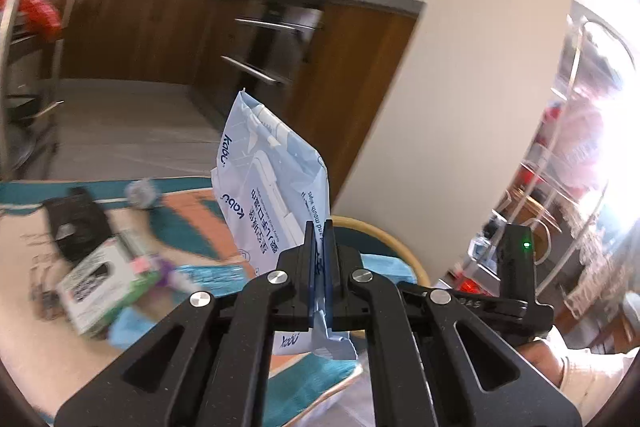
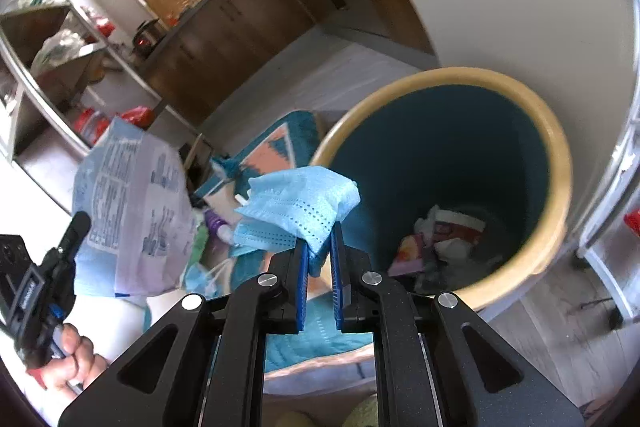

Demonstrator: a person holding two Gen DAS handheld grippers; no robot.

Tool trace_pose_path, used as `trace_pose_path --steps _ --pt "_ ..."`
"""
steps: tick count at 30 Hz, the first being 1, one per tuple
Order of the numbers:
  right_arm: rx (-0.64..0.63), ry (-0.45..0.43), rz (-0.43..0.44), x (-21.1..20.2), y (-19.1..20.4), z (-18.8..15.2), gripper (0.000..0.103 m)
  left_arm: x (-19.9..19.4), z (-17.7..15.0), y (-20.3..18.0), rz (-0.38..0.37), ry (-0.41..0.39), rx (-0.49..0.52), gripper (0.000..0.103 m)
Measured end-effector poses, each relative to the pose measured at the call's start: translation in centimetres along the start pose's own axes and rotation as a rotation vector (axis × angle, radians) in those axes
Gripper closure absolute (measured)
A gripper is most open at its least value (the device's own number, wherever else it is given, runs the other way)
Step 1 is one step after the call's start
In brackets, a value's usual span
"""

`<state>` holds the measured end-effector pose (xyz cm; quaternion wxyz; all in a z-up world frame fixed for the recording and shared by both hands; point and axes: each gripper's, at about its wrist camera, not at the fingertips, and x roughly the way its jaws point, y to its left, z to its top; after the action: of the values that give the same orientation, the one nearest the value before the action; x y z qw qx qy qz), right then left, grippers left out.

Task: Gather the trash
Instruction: 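Carry the blue mask and wipe pack over the teal bin with both tools, then open both tools to drop the wipe pack and mask into the bin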

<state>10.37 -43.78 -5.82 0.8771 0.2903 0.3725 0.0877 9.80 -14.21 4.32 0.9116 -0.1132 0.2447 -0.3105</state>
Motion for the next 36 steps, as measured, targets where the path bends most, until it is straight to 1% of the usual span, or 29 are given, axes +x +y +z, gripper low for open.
trace_pose_path --steps 4,9,15,17,21,23,28,36 --pt "0.035 -0.026 -0.019 -0.7 -1.4 0.3 0.091 3.2 0.1 -2.1 -0.054 0.035 0.028 0.1" --pt "0.093 -0.054 -0.05 -1.0 -2.5 0.7 0.091 8.0 -0.3 -4.1 -0.106 0.096 0.02 0.1" --pt "0.111 -0.025 -0.103 0.3 -3.1 0.6 0.091 12.7 -1.4 -5.5 -0.107 0.181 0.053 0.1" --pt "0.126 -0.011 -0.115 0.7 -3.5 0.6 0.091 13.6 -1.6 -5.5 -0.102 0.199 0.051 0.1" --pt "0.133 0.004 -0.131 1.2 -3.9 0.6 0.091 14.9 -2.3 -4.8 -0.098 0.233 0.024 0.1" --pt "0.129 0.013 -0.14 1.4 -3.8 0.6 0.091 14.9 -2.4 -4.5 -0.108 0.233 0.009 0.1" --pt "0.125 0.03 -0.146 2.0 -3.6 0.5 0.091 15.2 -2.3 -4.3 -0.104 0.236 -0.004 0.1" --pt "0.127 0.026 -0.137 2.5 -3.6 1.0 0.091 15.4 -1.3 -3.4 -0.125 0.232 -0.061 0.1"
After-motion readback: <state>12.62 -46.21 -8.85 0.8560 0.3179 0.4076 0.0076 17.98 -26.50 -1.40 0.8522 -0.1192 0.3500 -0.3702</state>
